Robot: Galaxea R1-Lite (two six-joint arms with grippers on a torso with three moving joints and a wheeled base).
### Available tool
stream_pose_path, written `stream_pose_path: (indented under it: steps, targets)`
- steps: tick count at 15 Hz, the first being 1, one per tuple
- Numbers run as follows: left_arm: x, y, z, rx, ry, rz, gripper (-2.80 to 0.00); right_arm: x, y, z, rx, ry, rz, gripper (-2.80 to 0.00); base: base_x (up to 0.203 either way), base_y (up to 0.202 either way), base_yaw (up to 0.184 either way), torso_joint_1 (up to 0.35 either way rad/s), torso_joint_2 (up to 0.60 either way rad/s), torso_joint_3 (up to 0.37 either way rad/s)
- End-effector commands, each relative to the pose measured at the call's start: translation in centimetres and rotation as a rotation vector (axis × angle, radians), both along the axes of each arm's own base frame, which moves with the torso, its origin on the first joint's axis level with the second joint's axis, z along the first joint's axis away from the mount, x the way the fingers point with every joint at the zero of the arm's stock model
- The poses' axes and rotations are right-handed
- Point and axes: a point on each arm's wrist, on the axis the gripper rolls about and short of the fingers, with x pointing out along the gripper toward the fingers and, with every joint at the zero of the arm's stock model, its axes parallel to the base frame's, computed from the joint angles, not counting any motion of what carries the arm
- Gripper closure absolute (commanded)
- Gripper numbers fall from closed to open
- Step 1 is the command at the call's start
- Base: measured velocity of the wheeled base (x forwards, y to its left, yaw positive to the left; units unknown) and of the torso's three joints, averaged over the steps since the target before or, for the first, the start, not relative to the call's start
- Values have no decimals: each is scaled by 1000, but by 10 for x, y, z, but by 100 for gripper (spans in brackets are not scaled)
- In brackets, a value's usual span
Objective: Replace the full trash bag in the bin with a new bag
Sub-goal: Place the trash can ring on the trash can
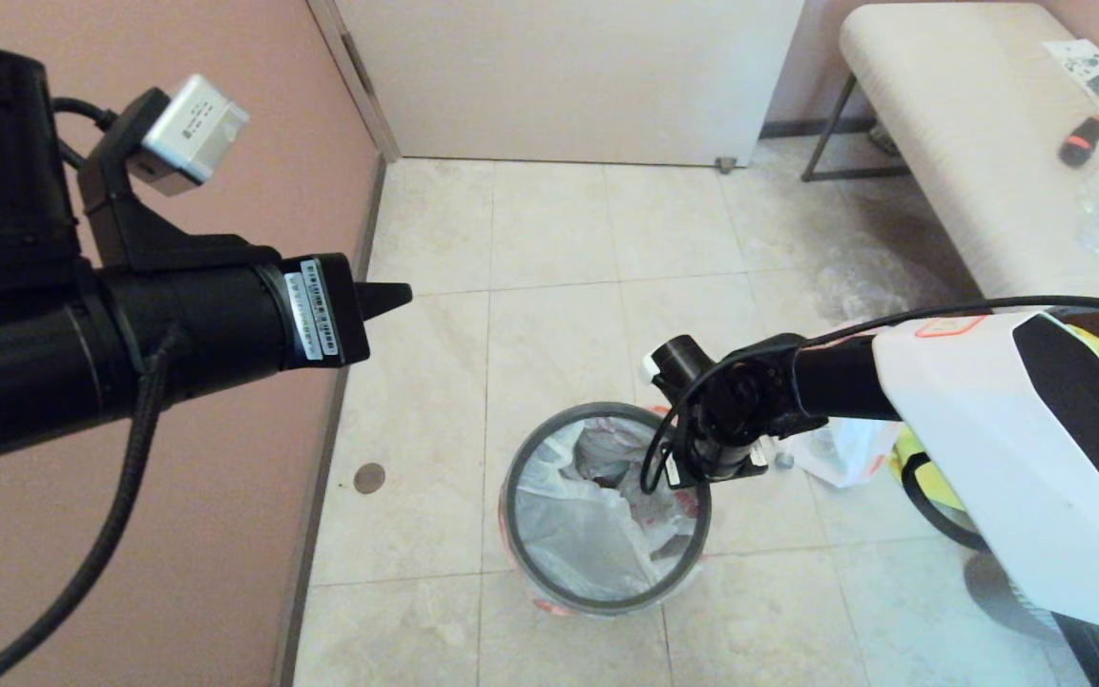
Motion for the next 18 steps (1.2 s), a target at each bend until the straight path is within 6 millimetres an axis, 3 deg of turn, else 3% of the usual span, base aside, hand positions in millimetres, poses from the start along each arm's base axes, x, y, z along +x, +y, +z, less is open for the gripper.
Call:
stream_pose_path:
  steps: [1, 11, 14, 18]
  targets:
    - [1, 1, 0, -2, -1, 11, 0, 1, 4, -8, -8, 8, 7, 0, 0, 0, 0, 0, 0, 0]
    - [6, 2, -1, -1, 6, 13, 0, 6, 10, -15, -21, -30, 54, 0, 0, 0, 0, 0, 0, 0]
    - [10, 1, -4, 6, 16, 18, 0, -2, 14, 2, -8, -59, 61, 0, 0, 0, 0, 0, 0, 0]
    - [13, 0, -6, 13, 28, 23, 0, -28, 16, 34, 8, -48, 72, 0, 0, 0, 0, 0, 0, 0]
